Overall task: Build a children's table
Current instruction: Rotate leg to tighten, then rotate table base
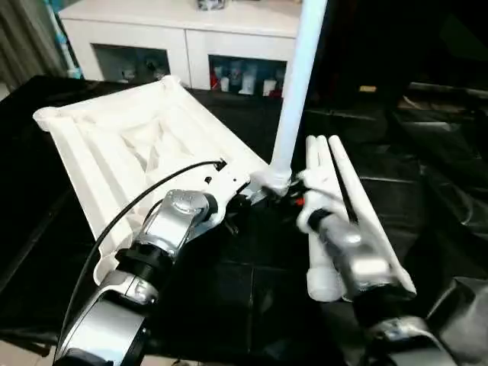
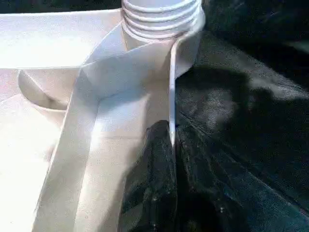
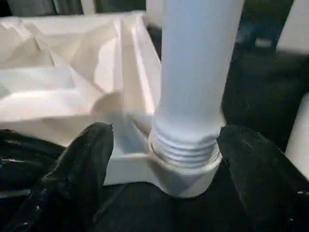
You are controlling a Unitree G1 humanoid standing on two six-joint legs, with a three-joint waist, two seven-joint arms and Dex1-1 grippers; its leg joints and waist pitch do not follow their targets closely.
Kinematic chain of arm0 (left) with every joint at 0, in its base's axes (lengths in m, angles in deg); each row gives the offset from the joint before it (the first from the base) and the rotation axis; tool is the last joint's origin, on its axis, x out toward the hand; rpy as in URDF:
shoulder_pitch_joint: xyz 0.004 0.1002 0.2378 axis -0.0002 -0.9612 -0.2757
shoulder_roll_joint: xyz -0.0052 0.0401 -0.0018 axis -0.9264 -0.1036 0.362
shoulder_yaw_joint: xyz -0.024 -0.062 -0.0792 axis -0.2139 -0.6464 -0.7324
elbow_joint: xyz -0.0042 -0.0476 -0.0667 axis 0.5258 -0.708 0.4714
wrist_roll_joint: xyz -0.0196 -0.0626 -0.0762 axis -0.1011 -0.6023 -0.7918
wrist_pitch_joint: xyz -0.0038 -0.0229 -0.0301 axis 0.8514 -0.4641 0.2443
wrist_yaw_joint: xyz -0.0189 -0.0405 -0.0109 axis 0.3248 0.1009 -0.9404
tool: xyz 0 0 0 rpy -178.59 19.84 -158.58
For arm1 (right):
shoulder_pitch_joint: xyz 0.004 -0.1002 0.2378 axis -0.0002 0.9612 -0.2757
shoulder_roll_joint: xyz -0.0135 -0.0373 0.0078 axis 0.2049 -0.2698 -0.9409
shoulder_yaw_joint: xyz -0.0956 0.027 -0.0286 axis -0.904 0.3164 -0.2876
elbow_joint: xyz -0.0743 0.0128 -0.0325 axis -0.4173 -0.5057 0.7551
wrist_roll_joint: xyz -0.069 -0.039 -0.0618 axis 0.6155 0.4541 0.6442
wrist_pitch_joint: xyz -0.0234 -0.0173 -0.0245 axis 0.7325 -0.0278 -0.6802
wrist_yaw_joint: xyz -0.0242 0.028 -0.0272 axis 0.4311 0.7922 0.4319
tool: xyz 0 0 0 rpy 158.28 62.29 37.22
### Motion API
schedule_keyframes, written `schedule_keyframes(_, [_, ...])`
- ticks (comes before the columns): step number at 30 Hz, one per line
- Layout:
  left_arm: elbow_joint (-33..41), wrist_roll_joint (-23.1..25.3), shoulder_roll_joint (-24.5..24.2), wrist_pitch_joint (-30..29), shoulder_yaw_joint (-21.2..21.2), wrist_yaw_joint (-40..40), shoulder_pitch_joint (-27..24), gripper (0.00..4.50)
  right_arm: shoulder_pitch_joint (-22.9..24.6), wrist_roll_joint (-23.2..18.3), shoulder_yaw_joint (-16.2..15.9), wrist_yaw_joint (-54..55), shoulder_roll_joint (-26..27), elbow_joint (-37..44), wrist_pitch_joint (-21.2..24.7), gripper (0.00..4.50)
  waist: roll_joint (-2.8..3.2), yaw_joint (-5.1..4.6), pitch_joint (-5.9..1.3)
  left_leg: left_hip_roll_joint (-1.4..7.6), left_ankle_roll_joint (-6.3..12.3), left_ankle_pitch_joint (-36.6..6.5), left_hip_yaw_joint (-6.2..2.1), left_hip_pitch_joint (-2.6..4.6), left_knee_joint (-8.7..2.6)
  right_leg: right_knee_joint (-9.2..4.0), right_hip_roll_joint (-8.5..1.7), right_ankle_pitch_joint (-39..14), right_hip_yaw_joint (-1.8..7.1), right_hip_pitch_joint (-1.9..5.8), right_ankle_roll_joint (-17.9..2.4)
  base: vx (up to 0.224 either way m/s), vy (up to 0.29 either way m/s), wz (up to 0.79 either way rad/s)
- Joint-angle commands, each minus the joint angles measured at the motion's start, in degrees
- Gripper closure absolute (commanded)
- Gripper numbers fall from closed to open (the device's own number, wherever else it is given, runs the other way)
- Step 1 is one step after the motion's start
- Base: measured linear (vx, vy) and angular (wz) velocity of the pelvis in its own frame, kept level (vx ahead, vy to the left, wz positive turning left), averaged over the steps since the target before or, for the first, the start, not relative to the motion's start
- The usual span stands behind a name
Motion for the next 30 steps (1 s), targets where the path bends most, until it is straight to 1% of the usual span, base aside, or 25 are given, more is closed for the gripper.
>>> schedule_keyframes(1, [-0.5, -1.7, -0.2, 1.0, -2.7, 1.7, 1.4, 3.95, 1.5, -0.8, -0.1, -2.4, -1.0, 4.1, 1.9, 0.65, 0.09, 0.36, -3.32, 3.67, 4.57, -5.5, -1.83, 0.65, -3.85, -4.04, -5.17, 0.4, 3.04, 2.61, -13.2, 0.0, 0.0, 0.0])
schedule_keyframes(2, [-0.5, -1.8, -0.2, 1.1, -2.9, 1.8, 1.5, 3.75, 1.6, -0.7, -0.2, -2.5, -1.1, 4.3, 2.0, 0.65, 0.05, 0.16, -3.37, 3.69, 5.0, -4.7, -1.88, 0.55, -3.91, -3.79, -5.03, 2.5, 2.89, 2.62, -13.9, 0.0, 0.0, 0.0])
schedule_keyframes(3, [-0.6, -2.5, 0.0, 2.2, -3.8, 2.3, 2.3, 3.66, 1.9, -0.3, -0.3, -2.8, -1.2, 4.7, 2.2, 0.65, 0.08, 0.04, -3.44, 3.61, 5.28, -4.6, -1.87, 0.53, -3.77, -3.73, -5.07, 3.6, 2.84, 2.64, -14.6, 0.0, 0.0, 0.0])
schedule_keyframes(6, [-0.2, -3.7, 0.2, 2.8, -5.2, 2.9, 3.2, 3.6, 2.0, 0.1, -0.5, -1.7, -1.2, 5.3, 3.2, 0.65, -0.02, 0.16, -3.56, 3.56, 6.08, -2.9, -1.76, 0.48, -3.5, -3.37, -5.15, 6.5, 2.89, 2.69, -15.8, 0.0, 0.0, 0.0])
schedule_keyframes(8, [0.6, -4.8, 0.0, 2.3, -6.7, 3.2, 4.0, 3.6, 1.8, 0.3, -0.9, -1.0, -1.1, 5.5, 4.4, 0.65, -0.4, 0.27, -3.5, 3.54, 6.49, -2.5, -1.68, 0.5, -3.47, -3.35, -5.19, 6.7, 2.85, 2.76, -16.0, 0.0, 0.0, 0.0])
schedule_keyframes(9, [0.7, -4.8, -0.1, 2.2, -6.9, 3.1, 4.1, 3.6, 1.7, 0.3, -0.9, -0.9, -1.0, 5.5, 4.5, 0.65, -0.16, 0.38, -3.49, 3.63, 6.62, -2.2, -1.71, 0.55, -3.44, -3.27, -5.22, 6.6, 2.85, 2.69, -16.1, 0.0, 0.0, 0.0])
schedule_keyframes(10, [1.2, -5.0, -0.3, 2.0, -7.2, 2.9, 4.2, 3.6, 1.6, 0.5, -1.1, -0.7, -0.9, 5.6, 4.9, 0.65, -0.34, 0.35, -3.47, 3.65, 6.7, -2.1, -1.67, 0.54, -3.43, -3.27, -5.19, 6.5, 2.84, 2.67, -16.0, 0.0, 0.0, 0.0])
schedule_keyframes(13, [3.7, -5.7, -2.0, 0.4, -9.3, 3.8, 4.5, 3.6, 1.1, 1.5, -2.4, -0.6, -0.9, 5.8, 6.3, 0.65, -0.32, 0.4, -3.46, 3.68, 6.29, -2.0, -1.68, 0.57, -3.44, -3.15, -5.25, 5.4, 2.83, 2.68, -15.9, 0.0, 0.0, 0.0])
schedule_keyframes(14, [4.5, -5.6, -3.1, -0.1, -9.8, 4.0, 4.5, 3.6, 1.0, 1.8, -3.0, -0.8, -1.0, 6.0, 6.8, 0.65, -0.56, 0.36, -3.44, 3.72, 6.16, -1.8, -1.66, 0.59, -3.44, -3.13, -5.19, 5.6, 2.81, 2.67, -15.8, 0.0, 0.0, 0.0])
schedule_keyframes(15, [5.2, -5.3, -4.6, -0.5, -10.4, 4.4, 4.5, 3.6, 0.9, 2.1, -3.4, -1.0, -1.0, 6.0, 7.1, 0.65, -0.39, 0.35, -3.38, 3.68, 6.06, -1.7, -1.72, 0.52, -3.47, -3.04, -5.23, 5.7, 2.82, 2.67, -15.7, 0.0, 0.0, 0.0])
schedule_keyframes(16, [5.7, -4.7, -6.8, -1.1, -11.1, 5.0, 4.5, 3.6, 0.8, 2.6, -4.0, -1.4, -1.1, 6.1, 7.5, 0.65, -0.75, 0.23, -3.39, 3.66, 6.09, -1.7, -1.69, 0.51, -3.48, -3.05, -5.15, 5.6, 2.78, 2.69, -15.5, 0.0, 0.0, 0.0])
schedule_keyframes(17, [6.1, -3.4, -9.5, -1.4, -11.2, 5.4, 4.4, 3.6, 0.7, 3.1, -4.6, -1.8, -1.3, 6.1, 7.7, 0.65, -0.59, 0.24, -3.41, 3.67, 5.79, -1.8, -1.73, 0.56, -3.46, -2.95, -5.17, 5.1, 2.81, 2.65, -15.2, 0.0, 0.0, 0.0])
schedule_keyframes(18, [5.9, -0.4, -14.5, -1.1, -10.5, 5.3, 4.0, 3.6, 0.4, 3.8, -5.2, -2.1, -1.2, 5.7, 8.0, 0.65, -0.5, 0.05, -3.43, 3.52, 5.51, -1.5, -1.86, 0.37, -3.45, -2.78, -5.02, 4.8, 2.81, 2.65, -14.4, 0.0, 0.0, 0.0])
schedule_keyframes(19, [5.6, 1.6, -17.9, -0.8, -9.9, 5.2, 3.7, 3.6, 0.2, 4.1, -5.6, -2.2, -1.2, 5.5, 8.2, 0.65, -0.43, -0.18, -3.5, 3.46, 5.18, -1.0, -1.94, 0.11, -3.41, -2.57, -4.96, 5.5, 2.85, 2.86, -13.9, 0.0, 0.0, 0.0])
schedule_keyframes(20, [5.3, 3.0, -20.9, -1.2, -10.1, 5.2, 3.4, 3.6, -0.1, 4.3, -5.8, -2.2, -1.1, 5.0, 8.2, 0.65, -0.24, -0.23, -3.66, 3.5, 4.61, 0.0, -1.92, 0.49, -3.27, -2.4, -4.82, 7.1, 2.85, 2.59, -13.4, 0.0, 0.0, 0.0])
schedule_keyframes(21, [5.0, 4.5, -25.1, -2.2, -10.7, 5.2, 2.8, 3.6, -0.6, 4.6, -6.1, -2.0, -0.9, 4.3, 8.3, 0.65, -0.61, -0.41, -3.61, 3.34, 4.8, 1.6, -1.85, 0.33, -3.12, -1.98, -4.62, 9.5, 2.9, 2.48, -13.6, 0.0, 0.0, 0.0])
schedule_keyframes(22, [4.9, 5.0, -26.6, -2.6, -10.9, 5.0, 2.6, 3.6, -0.8, 4.7, -6.2, -1.9, -0.9, 3.9, 8.3, 0.65, -0.36, -0.14, -3.57, 3.41, 4.77, 1.7, -1.73, 0.71, -3.12, -2.11, -4.64, 9.9, 2.86, 2.2, -13.8, 0.0, 0.0, 0.0])
schedule_keyframes(23, [4.6, 5.9, -28.9, -3.0, -10.9, 4.6, 2.2, 3.6, -1.2, 5.0, -6.4, -1.7, -0.9, 3.3, 8.3, 0.65, -0.26, -0.02, -3.38, 3.54, 4.54, 1.4, -1.65, 0.94, -3.15, -2.05, -4.68, 9.7, 2.9, 1.86, -14.6, 0.0, 0.0, 0.0])
schedule_keyframes(24, [4.3, 8.6, -34.2, -3.7, -9.9, 3.5, 0.7, 3.6, -2.0, 5.3, -6.5, -1.0, -0.7, 1.7, 8.1, 0.65, -0.37, 0.2, -3.35, 3.67, 4.06, 1.0, -1.6, 1.01, -3.26, -2.08, -4.76, 9.0, 2.9, 1.88, -14.7, 0.0, 0.0, 0.0])
schedule_keyframes(25, [4.3, 8.6, -34.2, -3.7, -9.9, 3.5, 0.7, 3.6, -2.0, 5.3, -6.5, -1.0, -0.7, 1.7, 8.1, 0.65, -0.2, 0.16, -3.36, 3.69, 3.83, 0.8, -1.61, 1.08, -3.28, -1.95, -4.71, 8.6, 2.87, 1.72, -14.8, 0.0, 0.0, 0.0])
schedule_keyframes(26, [3.9, 9.8, -37.1, -4.5, -9.2, 2.4, -0.6, 3.6, -2.6, 5.5, -6.5, -0.7, -0.5, 0.5, 7.9, 0.65, -0.22, 0.26, -3.21, 3.77, 3.15, 0.1, -1.5, 1.26, -3.41, -2.12, -4.71, 7.8, 2.93, 1.59, -14.7, 0.0, 0.0, 0.0])
schedule_keyframes(27, [3.2, 10.6, -39.5, -5.2, -8.3, 1.3, -2.1, 3.6, -3.4, 5.9, -6.6, -0.3, -0.3, -0.8, 7.7, 0.65, 0.02, 0.41, -3.14, 3.8, 2.36, -0.4, -1.47, 1.49, -3.48, -2.08, -4.64, 7.0, 2.92, 1.25, -14.7, 0.0, 0.0, 0.0])
schedule_keyframes(28, [3.2, 10.6, -39.5, -5.2, -8.3, 1.3, -2.1, 3.6, -3.4, 5.9, -6.6, -0.3, -0.3, -0.8, 7.7, 0.65, -0.07, 0.2, -3.06, 3.67, 2.0, -0.7, -1.44, 1.2, -3.61, -2.07, -4.51, 6.7, 2.98, 1.44, -14.6, 0.0, 0.0, 0.0])
schedule_keyframes(29, [1.7, 10.7, -41.0, -5.1, -7.3, -0.3, -3.7, 3.6, -4.4, 6.2, -6.6, 0.1, 0.2, -2.7, 7.3, 0.65, -0.02, 0.52, -3.07, 3.69, 0.93, -1.8, -1.36, 1.59, -3.63, -2.2, -4.65, 6.0, 2.99, 1.21, -14.4, 0.0, 0.0, 0.0])
schedule_keyframes(30, [1.5, 10.7, -41.4, -5.1, -6.7, -0.7, -4.3, 3.6, -4.8, 6.5, -6.9, 0.2, 0.3, -3.6, 7.1, 0.65, 0.03, 0.66, -2.99, 3.67, 0.01, -3.0, -1.3, 1.63, -3.81, -2.31, -4.62, 5.1, 3.07, 1.22, -14.2, 0.0, 0.0, 0.0])
